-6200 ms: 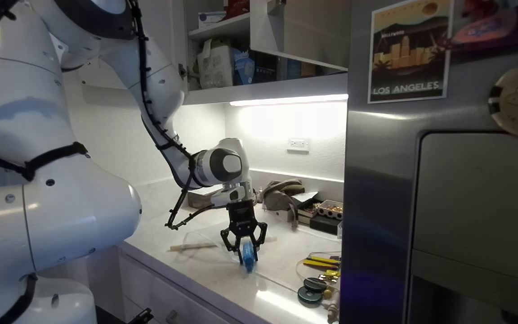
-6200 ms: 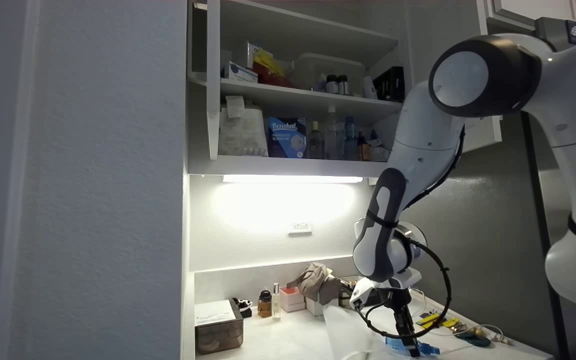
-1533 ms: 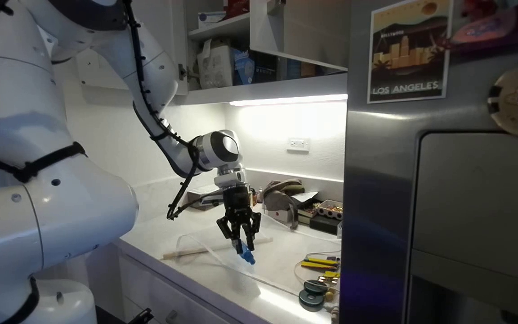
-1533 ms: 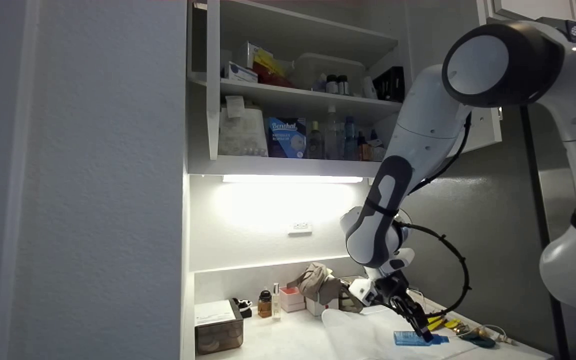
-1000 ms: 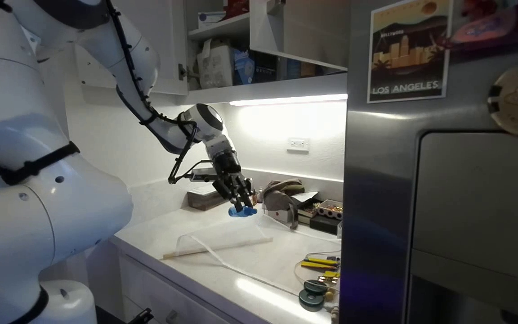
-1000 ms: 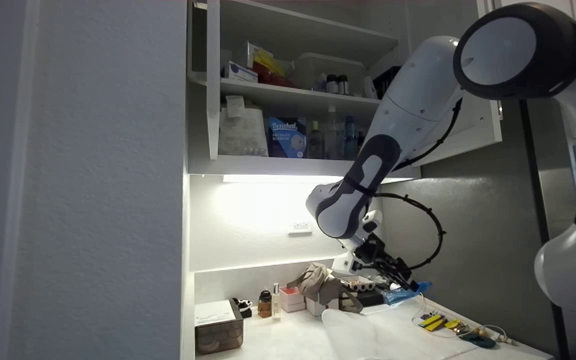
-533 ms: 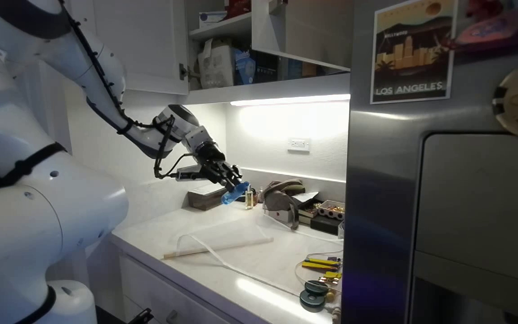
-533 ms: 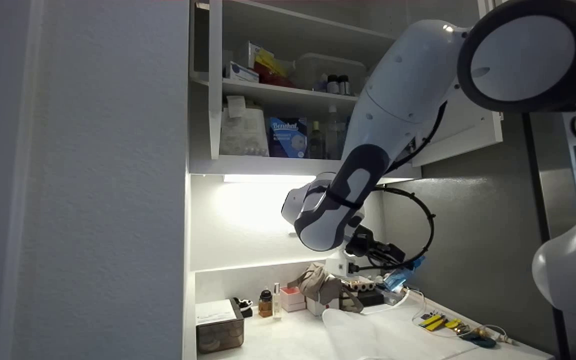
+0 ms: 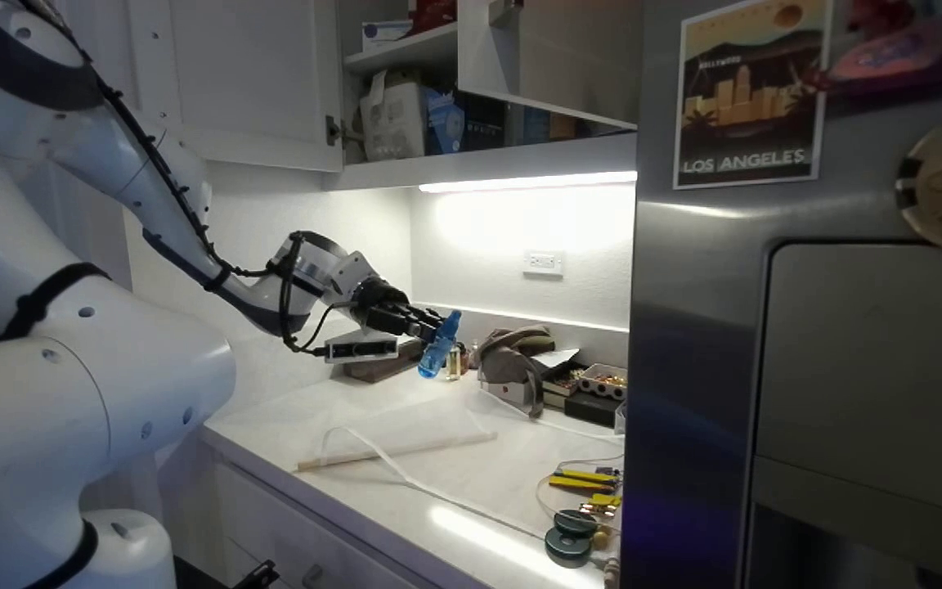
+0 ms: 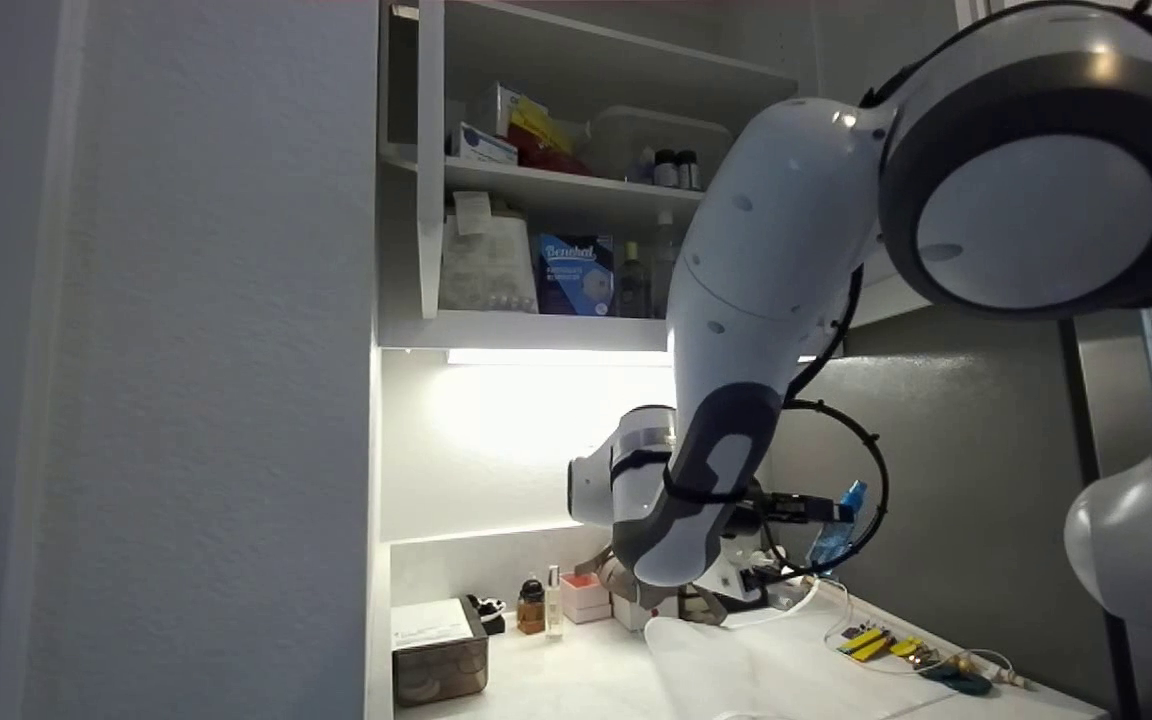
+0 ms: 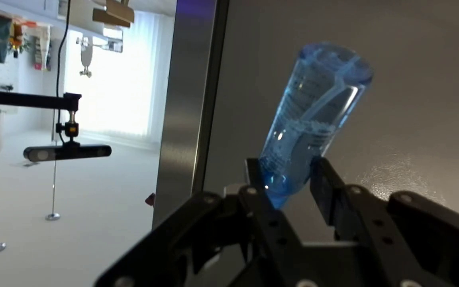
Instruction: Place the blue bottle on the bottom shelf of the open upper cabinet
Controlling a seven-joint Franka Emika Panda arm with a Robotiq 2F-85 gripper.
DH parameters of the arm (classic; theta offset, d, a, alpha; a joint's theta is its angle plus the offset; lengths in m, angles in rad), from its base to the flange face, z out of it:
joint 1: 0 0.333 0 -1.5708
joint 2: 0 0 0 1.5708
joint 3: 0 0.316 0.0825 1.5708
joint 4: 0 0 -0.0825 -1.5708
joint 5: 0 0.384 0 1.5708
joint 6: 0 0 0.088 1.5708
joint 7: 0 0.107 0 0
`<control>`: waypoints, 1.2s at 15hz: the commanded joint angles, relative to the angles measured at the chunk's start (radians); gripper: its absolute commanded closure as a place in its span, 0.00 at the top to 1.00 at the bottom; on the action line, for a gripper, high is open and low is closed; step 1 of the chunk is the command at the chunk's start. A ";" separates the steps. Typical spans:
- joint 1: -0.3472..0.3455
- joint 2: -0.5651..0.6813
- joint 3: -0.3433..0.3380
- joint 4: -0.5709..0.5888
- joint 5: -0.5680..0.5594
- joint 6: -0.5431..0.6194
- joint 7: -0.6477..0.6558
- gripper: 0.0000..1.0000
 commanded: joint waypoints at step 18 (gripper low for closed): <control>-0.157 -0.515 0.245 -0.060 0.022 0.275 -0.085 0.11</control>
